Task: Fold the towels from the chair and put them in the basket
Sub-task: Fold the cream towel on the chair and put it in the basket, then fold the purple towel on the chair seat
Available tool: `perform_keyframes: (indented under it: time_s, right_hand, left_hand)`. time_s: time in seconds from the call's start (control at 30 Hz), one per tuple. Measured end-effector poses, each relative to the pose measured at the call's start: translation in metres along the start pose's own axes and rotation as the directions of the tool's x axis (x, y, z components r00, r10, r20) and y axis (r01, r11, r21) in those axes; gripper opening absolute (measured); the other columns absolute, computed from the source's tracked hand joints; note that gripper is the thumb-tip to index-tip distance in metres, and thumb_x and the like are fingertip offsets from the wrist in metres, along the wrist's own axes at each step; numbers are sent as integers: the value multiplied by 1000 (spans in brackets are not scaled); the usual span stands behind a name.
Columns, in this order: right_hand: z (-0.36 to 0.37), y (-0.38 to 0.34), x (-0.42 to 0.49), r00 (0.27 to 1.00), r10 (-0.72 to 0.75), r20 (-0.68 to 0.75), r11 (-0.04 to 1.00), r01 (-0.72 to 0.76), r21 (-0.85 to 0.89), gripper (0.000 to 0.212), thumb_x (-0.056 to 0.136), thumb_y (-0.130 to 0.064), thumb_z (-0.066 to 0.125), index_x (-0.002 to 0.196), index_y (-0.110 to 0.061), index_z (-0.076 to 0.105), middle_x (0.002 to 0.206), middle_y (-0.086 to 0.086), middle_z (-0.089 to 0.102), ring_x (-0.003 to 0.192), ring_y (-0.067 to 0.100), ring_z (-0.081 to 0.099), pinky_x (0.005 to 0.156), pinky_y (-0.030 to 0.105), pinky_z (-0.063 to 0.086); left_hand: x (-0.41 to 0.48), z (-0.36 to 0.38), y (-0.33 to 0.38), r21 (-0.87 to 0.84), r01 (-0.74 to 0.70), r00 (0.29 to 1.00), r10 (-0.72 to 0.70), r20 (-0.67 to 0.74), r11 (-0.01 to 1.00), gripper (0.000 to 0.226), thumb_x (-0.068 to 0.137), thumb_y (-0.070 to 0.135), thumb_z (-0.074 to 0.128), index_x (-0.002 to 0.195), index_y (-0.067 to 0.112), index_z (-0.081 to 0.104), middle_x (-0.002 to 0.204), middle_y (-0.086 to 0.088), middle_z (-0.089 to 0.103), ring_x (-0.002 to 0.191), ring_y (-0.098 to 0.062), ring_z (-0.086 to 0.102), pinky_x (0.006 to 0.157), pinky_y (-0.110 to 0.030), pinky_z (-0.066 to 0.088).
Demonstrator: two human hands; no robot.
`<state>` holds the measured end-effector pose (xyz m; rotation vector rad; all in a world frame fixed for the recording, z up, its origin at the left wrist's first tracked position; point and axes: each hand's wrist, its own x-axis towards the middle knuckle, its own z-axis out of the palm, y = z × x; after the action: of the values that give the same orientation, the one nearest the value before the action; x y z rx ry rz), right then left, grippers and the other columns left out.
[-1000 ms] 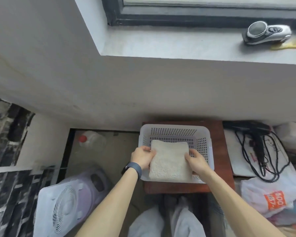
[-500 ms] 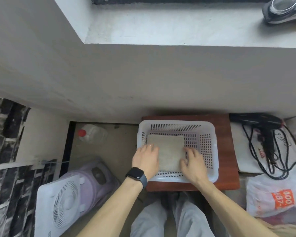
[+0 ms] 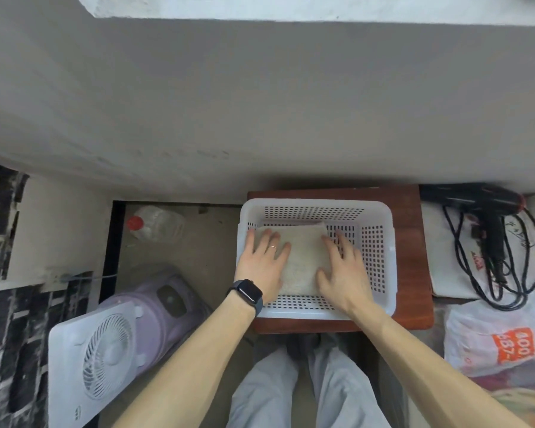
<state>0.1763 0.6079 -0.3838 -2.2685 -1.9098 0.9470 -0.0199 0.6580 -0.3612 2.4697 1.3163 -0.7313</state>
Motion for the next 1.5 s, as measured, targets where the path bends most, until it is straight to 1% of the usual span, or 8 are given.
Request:
perform_keyframes:
  time_s: [0.13,0.37,0.6,0.77,0.97,1.13,1.33,1.5]
  right_hand:
    - [5,8,11,961,-205,187,947,243,-208,88,85,-32,49,160,-23,3,168,1,-9,155,22,-1,123,52,15]
    - [18,8,13,945,-38,324,968,115,-224,85,92,-43,34,155,-32,-23,160,-12,-32,151,13,-22,123,53,-2]
    - [-17,-7,16,919,-35,392,945,159,-288,76,92,-19,48,158,-26,11,168,1,-6,140,40,35,106,52,45]
    - [-66,-12,-13,890,-184,417,905,319,-281,50,94,-29,53,144,-31,48,154,2,41,135,33,43,108,46,43]
    - [-99,-64,-70,711,-521,472,764,635,-113,32,96,-35,53,126,-36,64,135,-10,60,122,24,54,101,39,46]
    - [-92,-143,-140,421,-722,549,473,879,-52,29,90,-41,48,114,-40,66,110,-11,67,102,25,61,84,38,51]
    - [-54,-244,-260,-38,-777,629,0,998,61,43,87,-49,30,108,-38,66,109,-13,70,100,28,63,82,42,51]
    - [-18,-285,-400,-313,-691,651,-176,947,269,28,88,-40,48,108,-37,68,112,-11,68,106,24,60,85,32,46]
  left_hand:
    - [4,1,-1,142,61,994,-73,81,988,86,93,56,45,157,21,-1,163,-19,4,150,-39,1,114,-63,-16]
    - [22,9,8,203,125,971,-162,177,971,87,96,51,43,153,28,-19,163,-13,-15,149,-38,-10,108,-65,-24]
    - [-1,-4,20,89,187,973,-197,121,978,64,101,28,40,156,20,9,163,-15,5,150,-35,4,116,-58,-13]
    - [-68,-7,41,-237,333,941,-338,21,913,44,90,20,50,134,17,49,147,-12,40,139,-28,29,116,-51,16]
    - [-183,-2,81,-684,624,607,-785,121,377,46,93,34,47,138,34,49,139,6,51,128,-21,47,106,-36,32]
    - [-295,-2,121,-839,517,211,-925,318,-171,35,90,35,52,124,34,61,118,2,67,110,-24,61,90,-34,49]
    - [-431,22,180,-789,431,-188,-899,396,-438,34,92,36,51,125,36,59,119,6,67,107,-22,62,84,-31,50]
    - [-545,62,252,-725,272,-466,-745,477,-633,34,91,38,52,124,35,60,115,6,68,110,-22,62,92,-34,48]
